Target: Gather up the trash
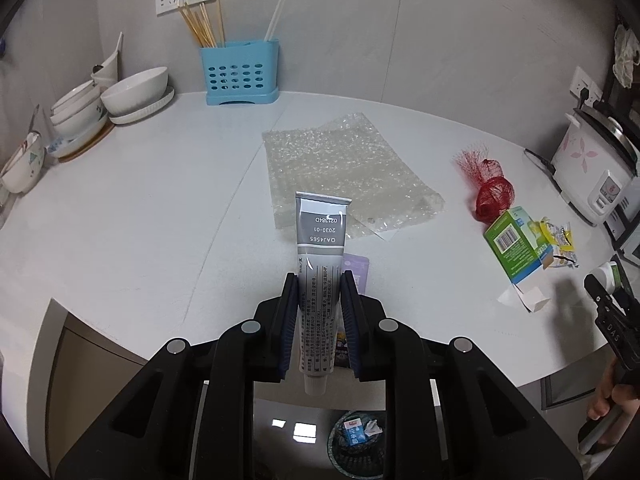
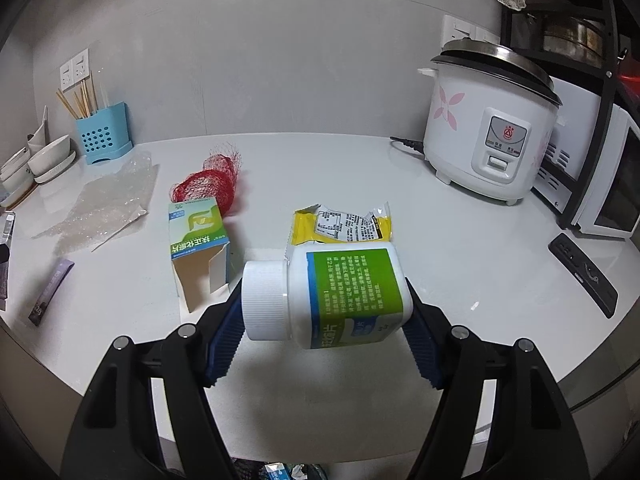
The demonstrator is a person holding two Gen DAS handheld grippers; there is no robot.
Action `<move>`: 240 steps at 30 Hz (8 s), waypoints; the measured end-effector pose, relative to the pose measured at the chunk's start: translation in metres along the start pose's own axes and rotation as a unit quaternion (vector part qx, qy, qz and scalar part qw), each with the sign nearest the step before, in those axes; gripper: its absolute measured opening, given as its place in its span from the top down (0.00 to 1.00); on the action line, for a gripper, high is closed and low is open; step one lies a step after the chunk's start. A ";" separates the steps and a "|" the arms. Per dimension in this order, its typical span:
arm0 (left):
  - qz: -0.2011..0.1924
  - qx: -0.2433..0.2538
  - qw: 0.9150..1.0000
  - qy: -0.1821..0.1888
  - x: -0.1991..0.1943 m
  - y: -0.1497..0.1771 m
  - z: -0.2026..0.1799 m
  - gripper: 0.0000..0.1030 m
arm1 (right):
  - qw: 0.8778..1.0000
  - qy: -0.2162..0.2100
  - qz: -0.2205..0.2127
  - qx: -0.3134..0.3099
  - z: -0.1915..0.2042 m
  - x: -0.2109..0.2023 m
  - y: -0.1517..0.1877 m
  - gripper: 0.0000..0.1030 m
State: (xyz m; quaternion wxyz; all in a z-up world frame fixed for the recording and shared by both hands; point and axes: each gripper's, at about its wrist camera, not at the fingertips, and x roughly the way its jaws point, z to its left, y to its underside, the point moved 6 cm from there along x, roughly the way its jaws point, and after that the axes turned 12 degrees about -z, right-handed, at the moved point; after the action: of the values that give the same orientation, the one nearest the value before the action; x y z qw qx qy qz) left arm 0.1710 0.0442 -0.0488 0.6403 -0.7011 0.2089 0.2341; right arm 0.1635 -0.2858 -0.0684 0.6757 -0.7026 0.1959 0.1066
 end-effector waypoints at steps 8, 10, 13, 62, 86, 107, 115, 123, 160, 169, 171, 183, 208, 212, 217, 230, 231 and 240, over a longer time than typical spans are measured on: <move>-0.026 0.002 1.000 0.017 -0.039 0.003 -0.017 0.80 | 0.999 -0.013 -0.028 -0.012 0.012 -0.036 -0.008 0.34; -0.031 0.002 0.999 0.018 -0.048 0.005 -0.021 0.80 | 0.999 -0.016 -0.036 -0.012 0.015 -0.047 -0.010 0.34; -0.039 0.005 0.999 0.019 -0.061 0.011 -0.029 0.80 | 0.999 -0.023 -0.046 -0.011 0.020 -0.064 -0.011 0.34; 0.054 0.014 0.996 0.063 -0.007 0.331 -0.080 0.79 | 0.998 -0.014 0.065 0.012 0.027 -0.096 0.307 0.34; 0.181 0.018 0.982 0.059 0.139 0.484 -0.099 0.79 | 0.971 0.001 0.240 0.009 0.024 0.014 0.474 0.34; 0.251 0.025 0.965 0.077 0.197 0.542 -0.117 0.78 | 0.961 0.007 0.277 0.005 0.036 0.043 0.504 0.35; 0.240 0.036 0.968 0.059 0.190 0.535 -0.108 0.63 | 0.960 0.003 0.280 0.004 0.036 0.044 0.504 0.35; 0.211 0.049 0.976 0.020 0.176 0.512 -0.083 0.23 | 0.958 -0.020 0.287 -0.009 0.049 0.050 0.509 0.35; 0.236 -0.003 0.972 -0.005 0.176 0.510 -0.049 0.09 | 0.955 -0.077 0.288 -0.008 0.076 0.046 0.500 0.19; 0.191 0.006 0.981 0.019 0.130 0.465 -0.054 0.08 | 0.970 -0.055 0.236 -0.003 0.057 0.012 0.444 0.10; 0.177 0.011 0.984 0.019 0.115 0.452 -0.053 0.06 | 0.975 -0.052 0.217 -0.006 0.052 0.003 0.428 0.09; 0.109 0.021 0.993 0.036 0.031 0.356 -0.062 0.06 | 0.993 -0.071 0.098 -0.010 0.047 -0.054 0.303 0.07; -0.005 0.037 0.999 0.011 -0.065 0.164 -0.047 0.06 | 0.992 -0.097 -0.072 -0.047 0.041 -0.124 0.081 0.07; -0.016 0.035 0.999 0.004 -0.066 0.129 -0.045 0.06 | 0.990 -0.114 -0.076 -0.046 0.053 -0.121 0.039 0.07; -0.025 0.032 0.999 0.002 -0.057 0.085 -0.040 0.06 | 0.988 -0.122 -0.065 -0.062 0.071 -0.098 0.002 0.07; 0.049 0.042 0.998 -0.015 0.035 0.025 -0.024 0.06 | 0.990 -0.113 0.041 -0.077 0.101 0.024 -0.038 0.07; 0.055 0.044 0.997 -0.015 0.042 0.025 -0.024 0.06 | 0.990 -0.112 0.046 -0.073 0.101 0.031 -0.040 0.07; 0.100 0.045 0.994 -0.028 0.087 0.033 -0.023 0.12 | 0.983 -0.115 0.112 -0.090 0.114 0.082 -0.034 0.09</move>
State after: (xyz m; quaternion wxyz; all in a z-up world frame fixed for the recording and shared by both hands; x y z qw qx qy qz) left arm 0.2233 0.0190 -0.1254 0.6502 -0.6401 0.2707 0.3069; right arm 0.2644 -0.1831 -0.0788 0.6112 -0.7175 0.1841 0.2789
